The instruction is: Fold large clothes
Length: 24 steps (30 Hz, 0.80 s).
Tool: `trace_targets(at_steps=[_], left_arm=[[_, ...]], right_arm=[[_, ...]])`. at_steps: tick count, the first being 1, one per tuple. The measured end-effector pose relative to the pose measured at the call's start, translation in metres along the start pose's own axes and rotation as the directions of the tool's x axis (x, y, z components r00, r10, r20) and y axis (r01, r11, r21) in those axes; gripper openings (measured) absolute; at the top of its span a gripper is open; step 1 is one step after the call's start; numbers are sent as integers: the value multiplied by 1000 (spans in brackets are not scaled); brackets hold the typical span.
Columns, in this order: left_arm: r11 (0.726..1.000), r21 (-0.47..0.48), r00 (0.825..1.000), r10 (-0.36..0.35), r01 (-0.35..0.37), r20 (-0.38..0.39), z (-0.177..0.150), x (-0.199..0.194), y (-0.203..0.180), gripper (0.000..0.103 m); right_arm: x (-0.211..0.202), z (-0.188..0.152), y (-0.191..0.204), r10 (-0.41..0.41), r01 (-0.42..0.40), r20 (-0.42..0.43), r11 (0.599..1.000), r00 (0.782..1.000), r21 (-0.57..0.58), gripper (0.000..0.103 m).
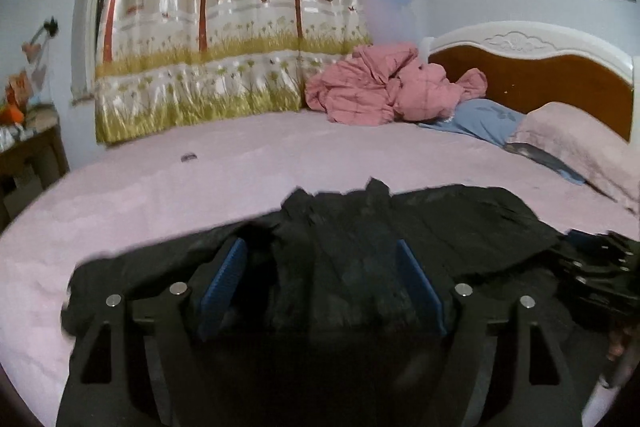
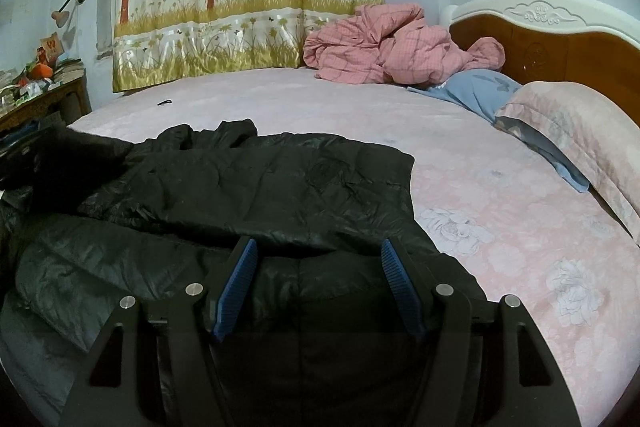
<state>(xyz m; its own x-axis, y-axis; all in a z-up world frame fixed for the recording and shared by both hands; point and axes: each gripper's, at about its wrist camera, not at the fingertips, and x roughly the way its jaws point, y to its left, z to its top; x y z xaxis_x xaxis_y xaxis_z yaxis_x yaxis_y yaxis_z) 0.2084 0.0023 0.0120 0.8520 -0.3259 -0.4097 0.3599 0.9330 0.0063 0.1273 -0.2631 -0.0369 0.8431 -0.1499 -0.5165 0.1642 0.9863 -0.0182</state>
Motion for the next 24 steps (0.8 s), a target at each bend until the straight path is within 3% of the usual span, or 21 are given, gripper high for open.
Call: trace_targets(at_steps=[2,4,6,11,15,17,22,24], left_arm=[[998,-69,1000,9,-8,14,-4,-13,15,76],[987,-139,994,86,-75,73,-7,-30,31,78],[969,-193,977,181,-157,115,-4,-41,53,79],[916,-335,960,263,-219,92,-5,-52,123,79],[881,-416,974,218,-226,-67,-23,-38,166,77],[867,-455,978,190,-206,-81,-37,-38,178,76],[888,-409,976,161,-207,-145,-63,-26,180,75],[904,-380,970,122,-196,-210,-74,-11,178,69]], right_arm=[[0,0,0,-2,2,-2,1000,1000,-1,67],[0,0,0,-2,2,-2,1000,1000,-2,67],[0,0,0,-2,2,-1,1000,1000,-1,67],[0,0,0,0,0,-2,1000,1000,1,67],[-1,0,0,-12,12,0,1000,1000,-4,67],[-1,0,3,-21,21,0,1000,1000,-13,67],[-18,7,21,-20,23,30,995,999,-97,67],[-34,10,42,38,-31,47,987,998,-160,67]])
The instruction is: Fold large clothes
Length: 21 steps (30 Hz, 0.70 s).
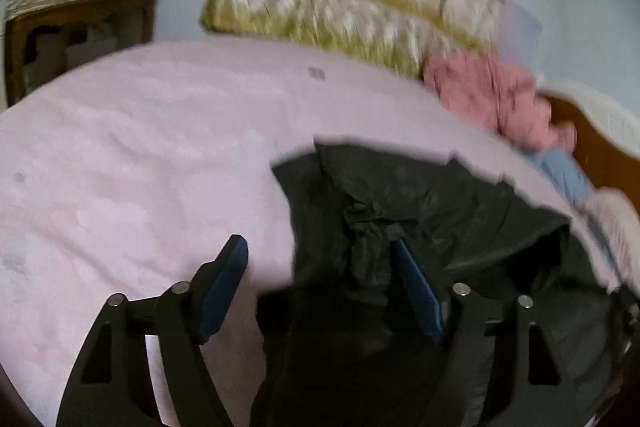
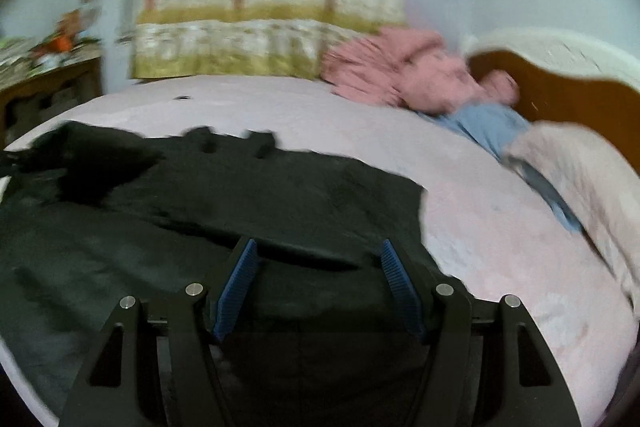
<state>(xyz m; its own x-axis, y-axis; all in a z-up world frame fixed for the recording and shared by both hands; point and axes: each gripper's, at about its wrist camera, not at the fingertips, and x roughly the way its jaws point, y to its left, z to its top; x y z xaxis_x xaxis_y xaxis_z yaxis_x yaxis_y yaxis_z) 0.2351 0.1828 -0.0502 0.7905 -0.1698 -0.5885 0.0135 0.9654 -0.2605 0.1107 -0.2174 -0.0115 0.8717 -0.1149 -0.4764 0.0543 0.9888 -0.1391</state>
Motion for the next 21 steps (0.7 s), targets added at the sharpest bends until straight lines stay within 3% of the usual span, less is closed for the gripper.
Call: trace_targets(at_steps=[2,7,12,14,17,21], left_arm=[[1000,16,999,-18,18,-43,-6,10,-4,65],[996,91,999,6,-3,-31,-11,9,-21,64],[992,96,996,-81,78,30,-14,-6,-22,62],[991,101,993,-96,88,74,-16,-17,-21,62],[993,95,991,-78,67,110,-15,-24,-19,62],[997,62,997,-51,47,62,-12,-14,-13,55]], right_arm=[[-9,9,23,84,-85,-6,995,996,-54,67],[-16,49,89,250,-252,-34,953,968,-171,67],[14,85,174,384,-410,-146,877,912,-250,65],[27,88,203,392,-432,-186,852,901,-295,61],[52,85,239,317,-395,-250,829,915,-395,60],[77,89,251,247,-335,-257,856,934,-393,45]])
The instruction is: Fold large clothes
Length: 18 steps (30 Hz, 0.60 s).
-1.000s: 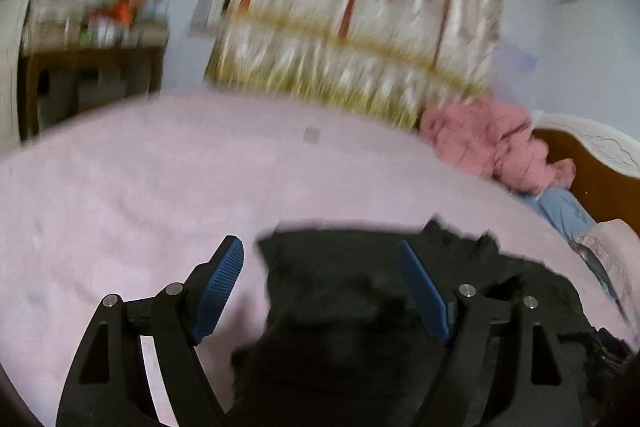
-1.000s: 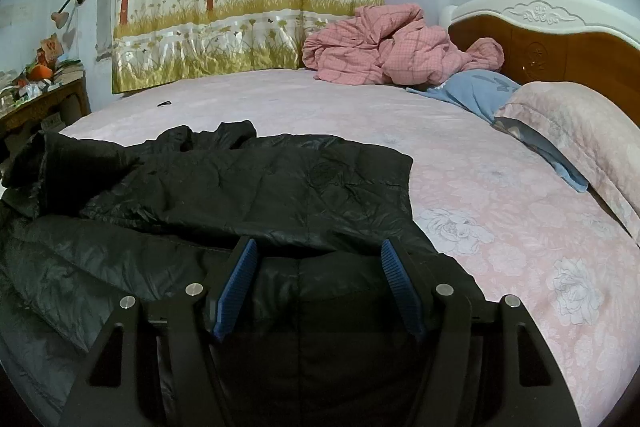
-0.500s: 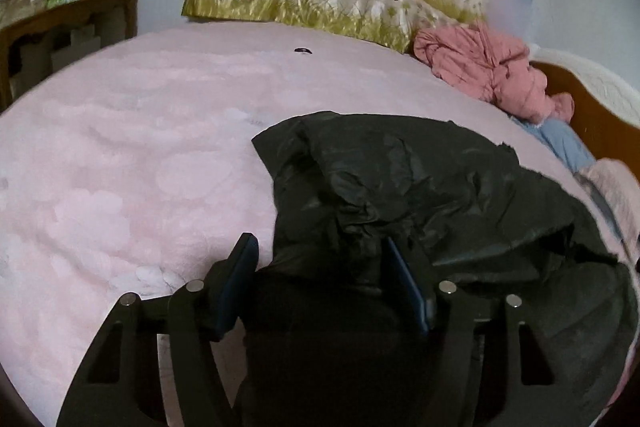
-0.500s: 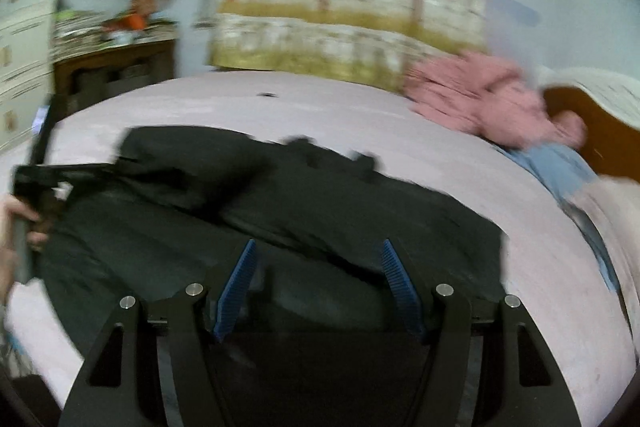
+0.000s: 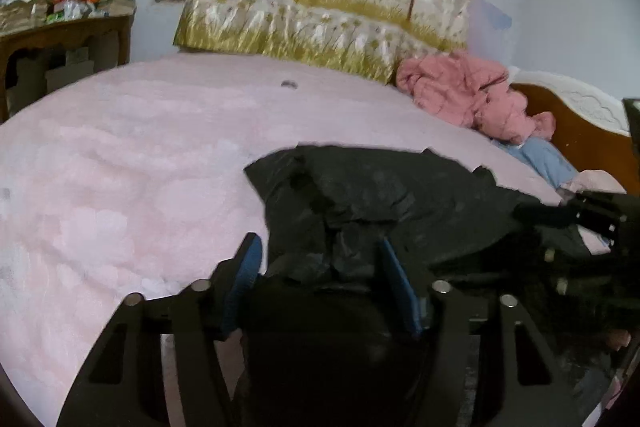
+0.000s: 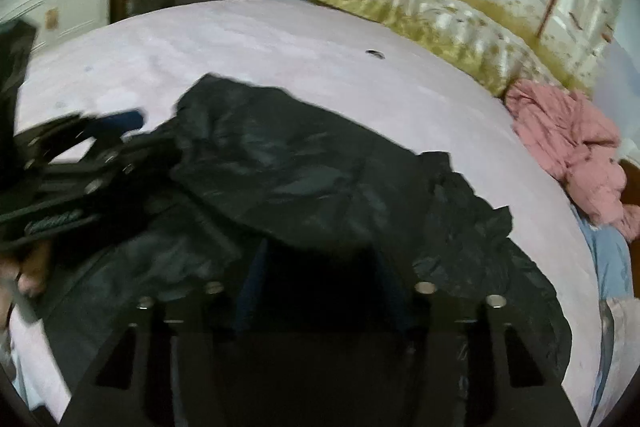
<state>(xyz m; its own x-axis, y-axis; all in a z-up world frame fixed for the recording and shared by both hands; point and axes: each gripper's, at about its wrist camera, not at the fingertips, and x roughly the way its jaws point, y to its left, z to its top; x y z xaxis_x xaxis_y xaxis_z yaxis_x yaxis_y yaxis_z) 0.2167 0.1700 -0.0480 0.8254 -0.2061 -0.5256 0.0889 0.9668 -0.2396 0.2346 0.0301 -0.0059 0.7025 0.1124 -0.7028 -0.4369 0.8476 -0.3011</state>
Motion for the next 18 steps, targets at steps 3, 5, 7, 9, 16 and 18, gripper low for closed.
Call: trace_targets(at_steps=[3,5,7,9,16,18], left_arm=[[1000,-4,997,17,-18,-77,-2,16,0,42],[1000,6,994,26,-26,-108,-4,22,-1,37],[999,10,990,45,-44,-135,-5,27,-2,31],[999,2,987,49,-49,-152,-6,30,0,31],[998,26,978,67,-63,-196,-11,38,-5,29],[997,33,974,79,-73,-212,-11,42,-5,29]], right_arm=[[5,2,-10,-59,59,9,998,998,10,35],[4,0,-24,-133,133,14,991,991,35,34],[1,-5,-41,-168,167,13,983,986,71,31],[-5,-10,-65,-236,230,21,962,972,145,23],[-31,-35,-143,-209,182,35,912,977,367,23],[-34,-46,-155,-169,140,40,905,985,401,24]])
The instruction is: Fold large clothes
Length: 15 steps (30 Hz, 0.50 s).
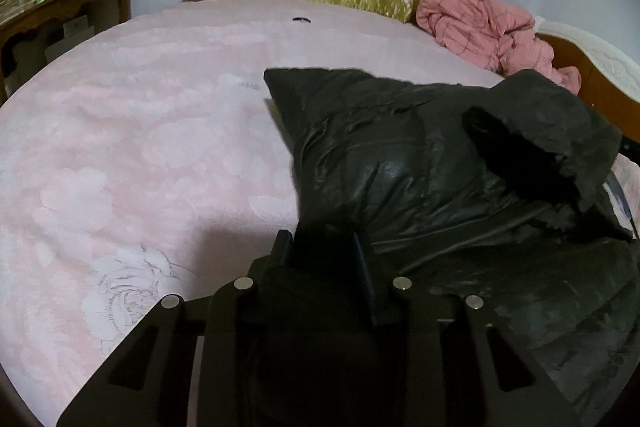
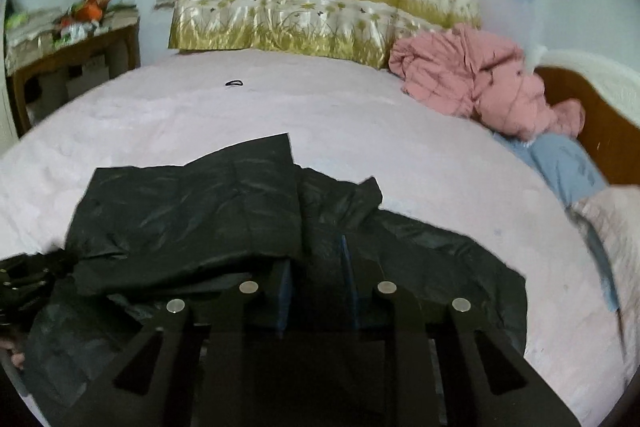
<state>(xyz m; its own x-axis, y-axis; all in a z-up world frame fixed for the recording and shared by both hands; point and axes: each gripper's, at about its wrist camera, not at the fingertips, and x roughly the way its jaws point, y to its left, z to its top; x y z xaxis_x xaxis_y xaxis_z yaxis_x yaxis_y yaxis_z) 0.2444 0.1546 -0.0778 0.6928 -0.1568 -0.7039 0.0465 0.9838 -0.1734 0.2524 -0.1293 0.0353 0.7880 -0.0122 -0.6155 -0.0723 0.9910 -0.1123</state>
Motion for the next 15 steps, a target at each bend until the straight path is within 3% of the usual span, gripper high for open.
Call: trace_targets(at_steps=[4,6,8,11,15], left_arm=[[1000,6,1000,25,-25,-10,1,2,-2,28],[1000,0,1000,17,-17,-3,0,1,-1,27],[1000,-12,1000,-9,9,14,0,-3,2,26],[999,-15,998,-29,29,48,0,-9,2,25],[999,2,996,-40,40,82,-1,-16,3,25]], right_arm=[[5,-16,-6,53,-53,-63,999,997,-6,24],[15,-29,3,48,-63,-170,994,984,-88,24],[19,-40,12,40,-78,-222,984,974,-162,24],[1,-51,28,86,-131,-208,968,974,-213,24],[-31,-47,48,152,-175,-120,962,981,-212,24]])
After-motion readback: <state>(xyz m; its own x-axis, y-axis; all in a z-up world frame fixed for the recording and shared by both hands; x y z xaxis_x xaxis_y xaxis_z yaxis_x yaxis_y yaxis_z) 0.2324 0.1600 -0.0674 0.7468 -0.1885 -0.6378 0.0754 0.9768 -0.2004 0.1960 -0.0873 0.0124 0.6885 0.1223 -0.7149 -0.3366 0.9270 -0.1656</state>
